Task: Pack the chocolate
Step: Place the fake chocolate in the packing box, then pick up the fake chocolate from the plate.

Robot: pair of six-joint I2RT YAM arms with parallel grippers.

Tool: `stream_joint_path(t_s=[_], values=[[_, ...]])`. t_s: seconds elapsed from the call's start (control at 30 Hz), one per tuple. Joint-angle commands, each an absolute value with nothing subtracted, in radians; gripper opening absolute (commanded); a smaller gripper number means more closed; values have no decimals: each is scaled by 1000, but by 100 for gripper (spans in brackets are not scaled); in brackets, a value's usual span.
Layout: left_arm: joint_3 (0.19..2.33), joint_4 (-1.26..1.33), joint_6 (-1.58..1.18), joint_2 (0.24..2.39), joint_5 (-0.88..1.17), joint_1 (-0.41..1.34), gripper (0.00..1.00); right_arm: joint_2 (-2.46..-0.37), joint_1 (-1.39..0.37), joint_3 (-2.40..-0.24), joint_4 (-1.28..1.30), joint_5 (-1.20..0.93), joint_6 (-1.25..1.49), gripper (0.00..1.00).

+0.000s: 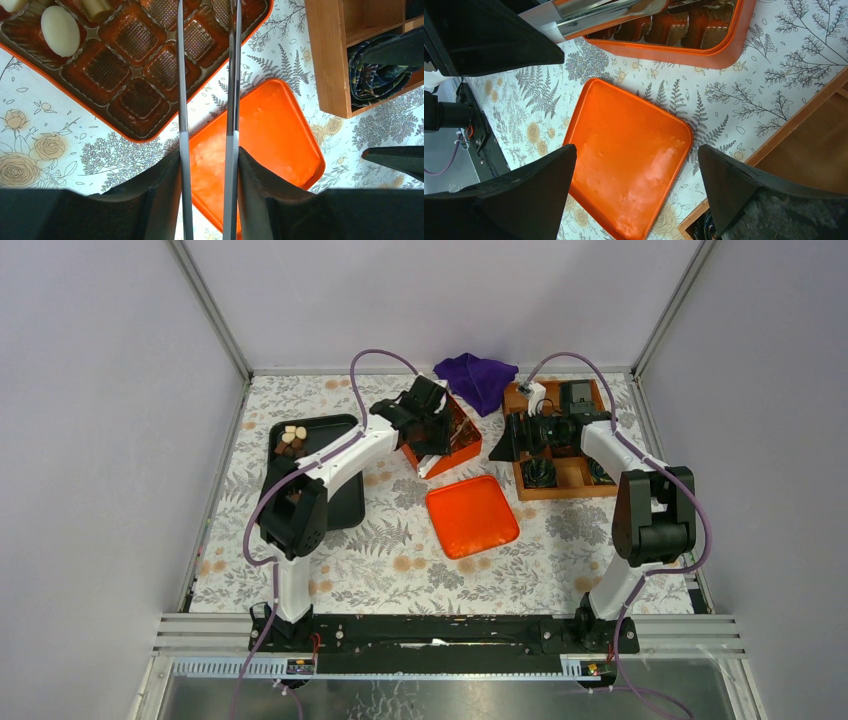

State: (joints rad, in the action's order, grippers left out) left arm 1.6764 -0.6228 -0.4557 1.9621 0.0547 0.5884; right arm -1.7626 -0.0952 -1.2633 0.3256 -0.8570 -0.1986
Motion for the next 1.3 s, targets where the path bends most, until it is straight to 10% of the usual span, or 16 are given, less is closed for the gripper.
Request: stream_joint_path(t_s=[0.0,1.27], values=[[1721,-607,-451,1960,34,592,47,-1764,-89,-1307,330,-882,-216,100],[1062,-355,-374,1120,-113,342,48,-1757,-97,-1719,596,-784,-378,100]])
